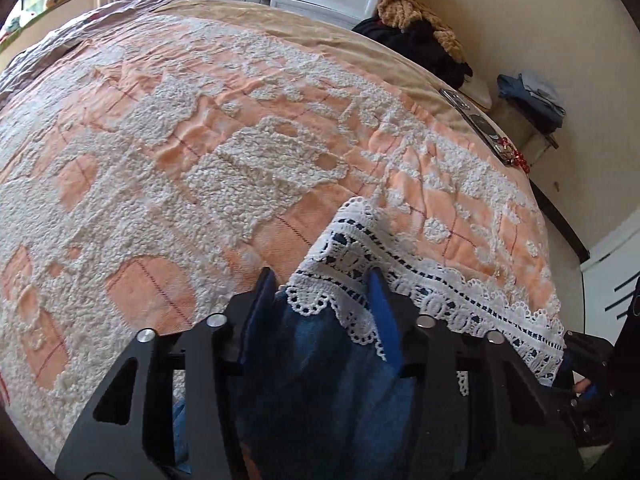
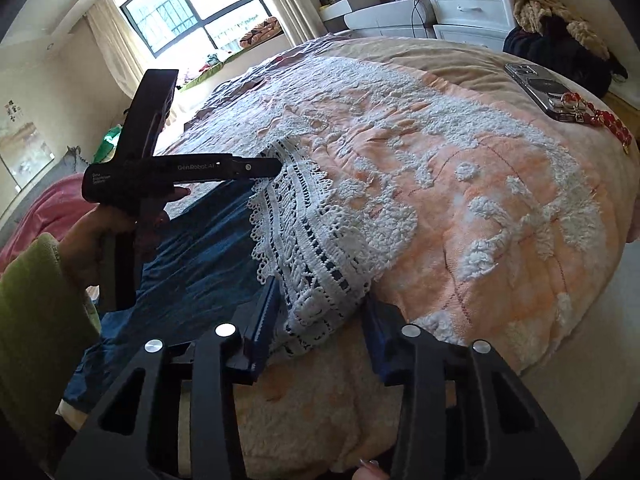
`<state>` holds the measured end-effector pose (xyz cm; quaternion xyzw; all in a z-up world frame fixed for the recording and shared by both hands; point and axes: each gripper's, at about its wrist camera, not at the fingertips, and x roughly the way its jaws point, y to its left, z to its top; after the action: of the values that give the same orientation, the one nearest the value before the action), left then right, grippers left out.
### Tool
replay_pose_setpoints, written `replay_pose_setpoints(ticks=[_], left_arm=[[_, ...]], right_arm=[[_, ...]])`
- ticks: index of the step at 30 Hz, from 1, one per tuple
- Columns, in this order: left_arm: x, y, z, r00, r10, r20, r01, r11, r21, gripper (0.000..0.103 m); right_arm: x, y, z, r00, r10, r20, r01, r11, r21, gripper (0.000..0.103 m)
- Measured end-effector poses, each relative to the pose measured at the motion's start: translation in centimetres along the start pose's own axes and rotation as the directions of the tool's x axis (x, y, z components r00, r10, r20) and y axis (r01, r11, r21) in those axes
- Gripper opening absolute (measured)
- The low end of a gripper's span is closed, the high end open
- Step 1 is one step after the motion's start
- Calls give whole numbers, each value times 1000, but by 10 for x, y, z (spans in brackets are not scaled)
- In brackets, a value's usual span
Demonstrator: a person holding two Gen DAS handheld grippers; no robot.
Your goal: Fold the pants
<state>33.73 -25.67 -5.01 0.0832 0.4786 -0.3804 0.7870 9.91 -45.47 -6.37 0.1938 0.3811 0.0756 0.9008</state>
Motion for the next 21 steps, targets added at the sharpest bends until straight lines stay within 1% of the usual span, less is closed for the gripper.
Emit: replay_pose_setpoints(ticks=[2,3,4,6,8,11,15,19,21], left_arm=[[2,-3,1,1000,-7,-7,7,1000,14,24],[2,-4,1,1000,-5,-3,5,1000,25,22],[1,-4,1,1000,-9,4,9,1000,30,17],[-5,-3,0,1000,-15,26,14,1000,28,11],[-17,1,0,997,-47,60,46,999,9,10],[-45,4,0,989,-82,123,82,997,4,9],[-97,15,-11,972,-109,208,109,994,8,9],[-151,39,-41,957,-107,271,118,993,-26,9],[-169,54,-59,958,-89,273,112,991,-69,9]], right_arm=[[-2,0,1,1000,26,15,-26,1000,0,22],[-3,1,2,999,40,19,-40,999,-3,21],[-5,2,2,999,43,25,-43,999,-10,21],[-8,5,3,997,62,38,-61,998,-17,19],[-13,9,6,995,86,57,-85,996,-23,19],[-23,23,11,989,115,89,-110,992,-66,19],[-41,56,17,977,174,120,-153,974,-166,19],[-51,106,16,958,270,97,-230,926,-300,19],[-48,136,10,953,296,66,-249,888,-385,19]])
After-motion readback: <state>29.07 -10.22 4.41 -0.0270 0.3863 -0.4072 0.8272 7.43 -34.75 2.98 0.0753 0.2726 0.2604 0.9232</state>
